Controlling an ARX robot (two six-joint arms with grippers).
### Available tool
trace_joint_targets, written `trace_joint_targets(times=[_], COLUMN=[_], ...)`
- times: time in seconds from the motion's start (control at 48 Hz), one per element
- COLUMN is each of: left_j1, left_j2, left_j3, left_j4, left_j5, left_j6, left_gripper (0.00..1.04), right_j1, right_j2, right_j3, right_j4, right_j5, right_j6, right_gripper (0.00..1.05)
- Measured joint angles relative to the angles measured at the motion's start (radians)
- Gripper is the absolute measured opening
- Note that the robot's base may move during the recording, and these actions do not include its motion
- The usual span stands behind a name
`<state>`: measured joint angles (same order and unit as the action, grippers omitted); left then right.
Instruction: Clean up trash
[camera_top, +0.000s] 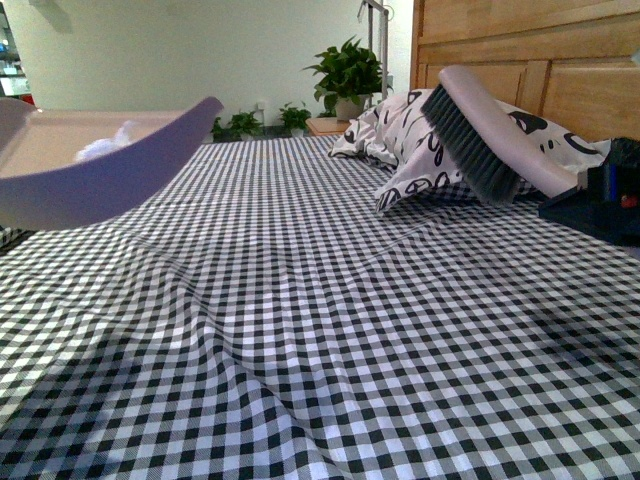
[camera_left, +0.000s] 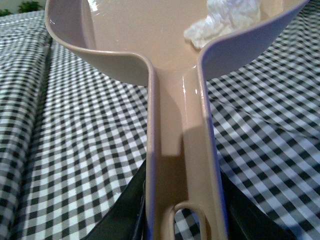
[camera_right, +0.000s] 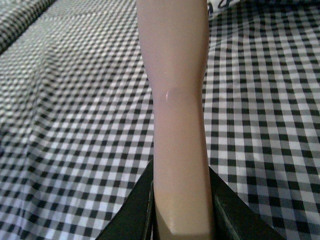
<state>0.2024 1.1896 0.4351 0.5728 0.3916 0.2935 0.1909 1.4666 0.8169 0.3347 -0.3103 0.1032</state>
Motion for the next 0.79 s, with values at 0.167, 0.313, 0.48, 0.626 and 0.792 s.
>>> trace_joint_targets(times=[0.167, 0.313, 0.48, 0.626, 0.792], left_j1=[-0.024, -0.052, -0.090, -0.122, -0.185], left_j2=[-0.072, -0.172, -0.324, -0.493, -0.664], left_j3=[0.000, -0.012, -0.042, -0.063, -0.064], left_j4=[0.019, -0.014, -0.063, -0.138, -0.270], left_j5=[-0.181, -0.265, -0.354, -0.430, -0.488], left_j6=[-0.064, -0.080, -0.079, -0.080, -0.086], left_gripper=[0.26, 0.26, 0.26, 0.26, 0.26], right_j1=[0.043, 0.098, 0.140, 0.161, 0.183], right_j2=[-0.100, -0.214, -0.362, -0.510, -0.645], right_j3=[-0.030, -0.070, -0.112, -0.166, -0.223], right_j4=[0.048, 0.065, 0.054, 0.027, -0.014], right_j5=[0.027, 0.090, 0.198, 0.289, 0.326], right_j6=[0.122, 0.193, 0.227, 0.256, 0.241], right_gripper=[0.20, 0.20, 0.20, 0.20, 0.20])
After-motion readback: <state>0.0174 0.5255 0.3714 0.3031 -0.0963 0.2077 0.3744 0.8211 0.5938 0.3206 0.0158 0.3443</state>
